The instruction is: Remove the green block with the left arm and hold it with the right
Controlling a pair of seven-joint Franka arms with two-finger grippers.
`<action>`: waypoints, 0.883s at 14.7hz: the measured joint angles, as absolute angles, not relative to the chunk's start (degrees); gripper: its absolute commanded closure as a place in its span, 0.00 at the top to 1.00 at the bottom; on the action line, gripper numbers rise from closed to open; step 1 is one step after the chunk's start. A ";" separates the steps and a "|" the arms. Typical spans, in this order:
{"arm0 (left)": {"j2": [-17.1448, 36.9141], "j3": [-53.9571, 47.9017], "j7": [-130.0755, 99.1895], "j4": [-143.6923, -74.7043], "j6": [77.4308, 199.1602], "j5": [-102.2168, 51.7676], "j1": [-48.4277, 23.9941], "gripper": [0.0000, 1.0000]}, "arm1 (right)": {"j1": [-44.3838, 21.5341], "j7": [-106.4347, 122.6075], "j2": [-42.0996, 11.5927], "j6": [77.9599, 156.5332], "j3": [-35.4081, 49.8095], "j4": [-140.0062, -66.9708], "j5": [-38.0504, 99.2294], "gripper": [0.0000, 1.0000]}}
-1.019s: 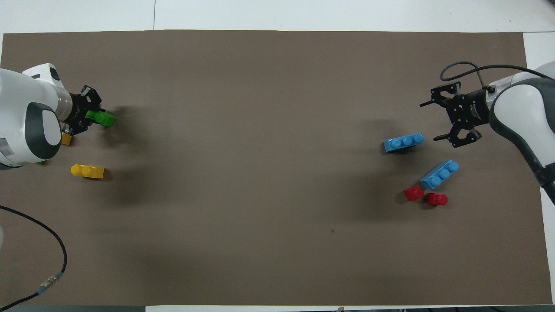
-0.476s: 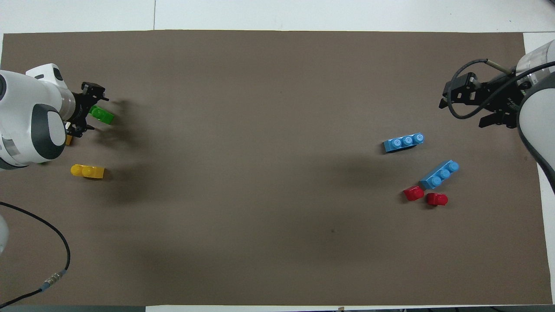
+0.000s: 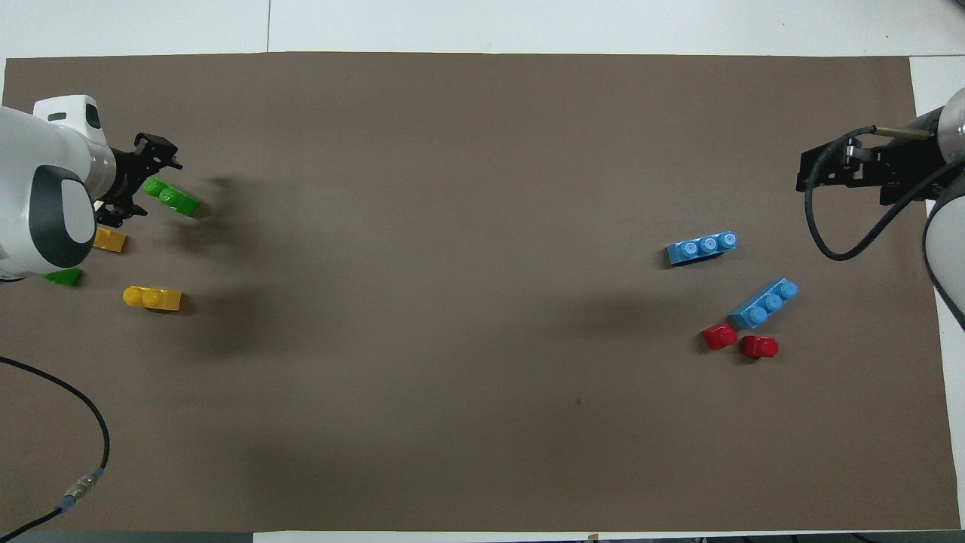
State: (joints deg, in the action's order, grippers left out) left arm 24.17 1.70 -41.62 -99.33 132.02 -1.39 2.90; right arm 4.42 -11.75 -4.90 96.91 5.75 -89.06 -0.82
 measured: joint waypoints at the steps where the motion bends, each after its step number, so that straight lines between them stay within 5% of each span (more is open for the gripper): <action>1: 22.97 1.59 -40.13 -98.53 129.99 -1.39 2.86 1.00 | 4.50 -11.27 -4.91 97.03 5.69 -89.06 -1.25 1.00; 13: 5.76 0.06 -15.12 -94.71 108.15 -1.34 -0.31 1.00 | 5.19 -9.84 -4.91 93.67 5.15 -89.06 -1.32 1.00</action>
